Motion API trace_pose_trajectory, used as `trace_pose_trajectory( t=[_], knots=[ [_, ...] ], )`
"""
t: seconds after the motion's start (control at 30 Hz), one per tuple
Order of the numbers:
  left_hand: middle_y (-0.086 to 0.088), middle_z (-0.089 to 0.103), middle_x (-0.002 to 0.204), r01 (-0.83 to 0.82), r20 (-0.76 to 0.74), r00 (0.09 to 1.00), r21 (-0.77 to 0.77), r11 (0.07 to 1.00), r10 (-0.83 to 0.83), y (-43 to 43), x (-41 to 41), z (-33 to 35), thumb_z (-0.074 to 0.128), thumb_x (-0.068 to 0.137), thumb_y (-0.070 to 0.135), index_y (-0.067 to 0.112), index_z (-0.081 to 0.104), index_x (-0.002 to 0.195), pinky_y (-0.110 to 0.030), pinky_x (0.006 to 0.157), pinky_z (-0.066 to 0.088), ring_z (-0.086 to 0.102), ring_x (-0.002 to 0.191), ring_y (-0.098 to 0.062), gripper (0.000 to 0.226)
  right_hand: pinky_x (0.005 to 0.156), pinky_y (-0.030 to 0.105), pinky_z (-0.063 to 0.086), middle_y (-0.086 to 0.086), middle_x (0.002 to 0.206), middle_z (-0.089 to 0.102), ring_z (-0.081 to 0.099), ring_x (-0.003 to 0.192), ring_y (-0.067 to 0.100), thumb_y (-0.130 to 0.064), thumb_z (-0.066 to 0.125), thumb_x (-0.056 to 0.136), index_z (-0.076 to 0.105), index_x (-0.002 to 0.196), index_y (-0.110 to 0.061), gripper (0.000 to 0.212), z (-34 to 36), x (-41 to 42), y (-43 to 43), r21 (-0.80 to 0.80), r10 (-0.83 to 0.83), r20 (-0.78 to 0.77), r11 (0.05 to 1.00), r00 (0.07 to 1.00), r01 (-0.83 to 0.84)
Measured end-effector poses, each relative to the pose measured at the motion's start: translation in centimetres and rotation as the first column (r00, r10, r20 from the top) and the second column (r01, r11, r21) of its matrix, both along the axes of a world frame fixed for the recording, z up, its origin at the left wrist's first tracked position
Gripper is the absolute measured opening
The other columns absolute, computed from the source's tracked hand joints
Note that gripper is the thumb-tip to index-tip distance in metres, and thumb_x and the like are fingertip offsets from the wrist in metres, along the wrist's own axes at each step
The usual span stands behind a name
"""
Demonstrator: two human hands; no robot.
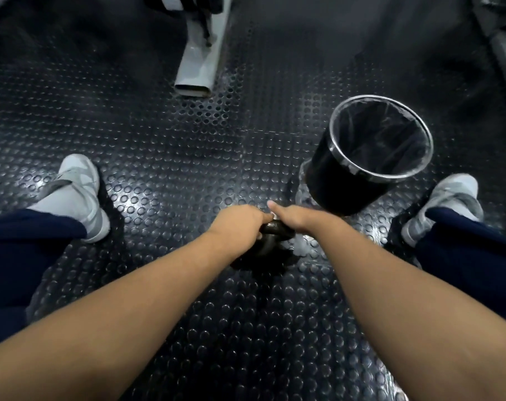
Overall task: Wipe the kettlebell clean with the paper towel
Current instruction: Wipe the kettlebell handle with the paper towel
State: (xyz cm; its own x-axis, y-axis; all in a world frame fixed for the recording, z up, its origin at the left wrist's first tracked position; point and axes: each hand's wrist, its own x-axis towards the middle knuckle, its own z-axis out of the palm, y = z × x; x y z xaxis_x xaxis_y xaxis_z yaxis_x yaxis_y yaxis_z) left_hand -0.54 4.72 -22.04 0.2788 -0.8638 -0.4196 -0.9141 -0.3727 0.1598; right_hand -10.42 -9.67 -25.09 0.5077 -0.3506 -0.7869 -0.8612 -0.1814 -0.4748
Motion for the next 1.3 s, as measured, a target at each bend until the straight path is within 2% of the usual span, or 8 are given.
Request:
trace_pose_trajectory(
  t=[0.17,0.3,0.6,0.77,0.93,1.07,1.2,1.3],
  knots=[
    [0.002,0.071,0.106,-0.01,-0.037,0.999,-0.006,1.0,0.009,-0.1,-0.1,0.2,0.06,0.1,0.018,0.038,0.061,0.137,-0.037,0.078,0.054,0.068,0.098,-0.024,0.043,0.12,0.052,0.035,0.002,0.133,0.066,0.059,0.126,0.026,-0.108,0.033,0.062,0.071,0.122,-0.023,0.111,-3.6,-0.9,-0.9,0.127,-0.033,0.005,0.991,0.999,0.032],
    [0.002,0.071,0.107,-0.012,-0.028,1.0,-0.02,1.0,0.011,0.0,-0.2,0.4,0.061,0.099,0.019,0.037,0.063,0.136,-0.035,0.073,0.05,0.069,0.097,-0.024,0.041,0.115,0.047,0.042,0.004,0.124,0.07,0.063,0.121,0.028,-0.1,0.035,0.075,0.071,0.125,-0.008,0.111,-0.3,-1.0,-1.7,0.074,-0.015,-0.043,0.997,0.999,0.018],
    [0.003,0.062,0.097,-0.008,-0.031,0.999,0.022,1.0,0.009,-0.5,0.0,0.8,0.061,0.101,0.02,0.034,0.06,0.139,-0.035,0.073,0.047,0.06,0.086,-0.023,0.041,0.12,0.054,0.033,0.007,0.149,0.059,0.053,0.136,0.028,-0.116,0.029,0.035,0.069,0.135,-0.024,0.141,-2.8,-0.2,-0.8,0.025,0.008,0.012,1.0,1.0,-0.009],
    [0.004,0.066,0.098,-0.006,-0.044,0.999,0.04,0.999,0.008,-0.5,0.1,1.0,0.06,0.1,0.018,0.038,0.062,0.136,-0.037,0.077,0.055,0.067,0.092,-0.024,0.042,0.119,0.053,0.037,0.007,0.14,0.066,0.059,0.13,0.028,-0.112,0.033,0.049,0.066,0.137,-0.016,0.134,-1.6,-0.8,-1.1,0.011,-0.057,-0.015,0.998,0.998,0.057],
    [0.001,0.069,0.107,0.007,-0.041,0.999,0.05,0.999,-0.005,-0.6,-0.1,1.1,0.059,0.1,0.018,0.037,0.059,0.14,-0.042,0.083,0.059,0.068,0.099,-0.027,0.045,0.106,0.054,0.051,0.02,0.108,0.076,0.071,0.109,0.039,-0.112,0.031,0.049,0.074,0.093,-0.009,0.12,0.1,0.2,-1.9,0.048,0.02,-0.037,0.999,0.999,-0.019],
    [0.001,0.069,0.107,0.006,-0.049,0.999,0.055,0.998,-0.003,-0.7,0.0,1.0,0.062,0.1,0.018,0.036,0.059,0.14,-0.041,0.084,0.058,0.068,0.099,-0.026,0.045,0.12,0.051,0.036,0.013,0.148,0.057,0.051,0.14,0.037,-0.096,0.032,0.081,0.063,0.141,-0.014,0.107,-0.5,0.2,-0.9,0.02,-0.001,-0.059,1.0,0.998,0.002],
    [0.002,0.06,0.097,0.014,-0.04,0.999,0.047,0.999,-0.012,-0.6,-0.1,1.2,0.062,0.102,0.021,0.031,0.06,0.138,-0.038,0.082,0.055,0.063,0.094,-0.024,0.038,0.122,0.052,0.032,0.007,0.15,0.058,0.051,0.14,0.028,-0.114,0.027,0.047,0.065,0.14,-0.023,0.136,-2.0,-0.4,-0.1,0.046,0.007,-0.007,0.999,1.0,-0.007],
    [0.002,0.065,0.099,0.02,-0.037,0.999,0.046,0.999,-0.018,-0.6,-0.1,1.3,0.062,0.102,0.019,0.033,0.061,0.138,-0.036,0.078,0.053,0.064,0.094,-0.022,0.038,0.123,0.048,0.03,0.008,0.152,0.054,0.048,0.142,0.03,-0.105,0.028,0.069,0.06,0.146,-0.018,0.12,-1.0,-0.6,-0.2,0.037,-0.002,-0.017,0.999,1.0,0.003]
  ],
)
